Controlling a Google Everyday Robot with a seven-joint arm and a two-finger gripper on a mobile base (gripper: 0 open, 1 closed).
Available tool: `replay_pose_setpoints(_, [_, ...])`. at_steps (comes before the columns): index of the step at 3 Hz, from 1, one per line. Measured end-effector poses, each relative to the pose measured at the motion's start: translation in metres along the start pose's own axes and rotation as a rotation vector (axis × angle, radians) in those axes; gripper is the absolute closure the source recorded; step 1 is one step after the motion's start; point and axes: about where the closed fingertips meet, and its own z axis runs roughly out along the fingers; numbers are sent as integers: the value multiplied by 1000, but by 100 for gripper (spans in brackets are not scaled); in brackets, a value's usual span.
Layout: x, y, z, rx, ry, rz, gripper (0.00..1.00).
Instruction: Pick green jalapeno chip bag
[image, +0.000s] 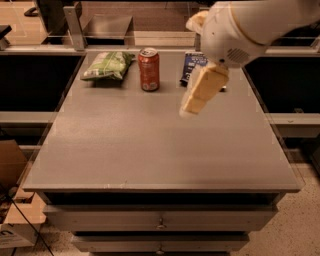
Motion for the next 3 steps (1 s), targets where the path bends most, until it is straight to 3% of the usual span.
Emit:
replay_pose_setpoints(1, [-29,-26,35,26,1,-87,0])
replay_pose_setpoints(3, [-63,-77,97,59,10,-161,0])
